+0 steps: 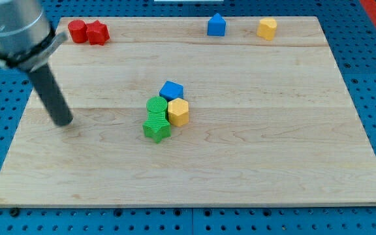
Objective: Touch the bottom of green star
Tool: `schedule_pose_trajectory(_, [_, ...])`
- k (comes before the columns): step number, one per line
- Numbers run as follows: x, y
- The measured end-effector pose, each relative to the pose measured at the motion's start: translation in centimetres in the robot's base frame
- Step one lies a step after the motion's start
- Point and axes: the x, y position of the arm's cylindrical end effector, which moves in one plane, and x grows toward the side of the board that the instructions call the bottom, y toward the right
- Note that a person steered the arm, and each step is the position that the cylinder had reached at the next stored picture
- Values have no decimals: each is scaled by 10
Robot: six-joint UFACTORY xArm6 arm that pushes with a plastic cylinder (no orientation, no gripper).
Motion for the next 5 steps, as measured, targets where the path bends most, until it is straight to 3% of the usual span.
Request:
schedule_pose_trajectory(1, [39, 14])
schedule_pose_trajectory(5, [19, 131])
